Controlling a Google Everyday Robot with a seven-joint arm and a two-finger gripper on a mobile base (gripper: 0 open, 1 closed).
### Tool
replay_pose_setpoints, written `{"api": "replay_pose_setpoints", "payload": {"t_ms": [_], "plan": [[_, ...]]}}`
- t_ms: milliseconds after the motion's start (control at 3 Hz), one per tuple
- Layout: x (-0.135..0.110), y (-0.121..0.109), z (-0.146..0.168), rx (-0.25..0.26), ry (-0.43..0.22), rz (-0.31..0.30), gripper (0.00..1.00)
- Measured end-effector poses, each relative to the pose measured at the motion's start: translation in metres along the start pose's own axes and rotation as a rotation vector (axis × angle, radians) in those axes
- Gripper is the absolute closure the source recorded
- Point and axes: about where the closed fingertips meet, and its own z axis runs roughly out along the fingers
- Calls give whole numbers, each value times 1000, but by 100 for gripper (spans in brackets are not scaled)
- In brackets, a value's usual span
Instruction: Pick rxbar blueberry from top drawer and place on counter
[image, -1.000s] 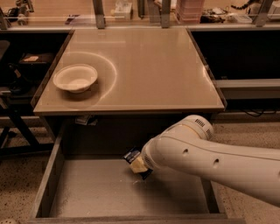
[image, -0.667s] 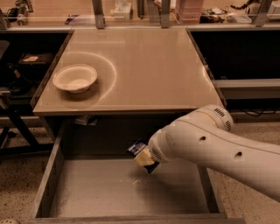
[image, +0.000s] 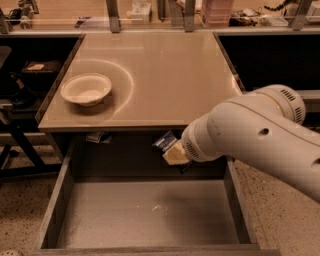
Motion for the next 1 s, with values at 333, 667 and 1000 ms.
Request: {"api": "replay_pose_setpoints", "payload": {"t_ms": [333,667,1000], "plan": [[-29,-32,-35,93,-24,-7,100],[-53,-67,-55,166,-20,3,100],[-77,-96,-55,199,-5,7,100]]}}
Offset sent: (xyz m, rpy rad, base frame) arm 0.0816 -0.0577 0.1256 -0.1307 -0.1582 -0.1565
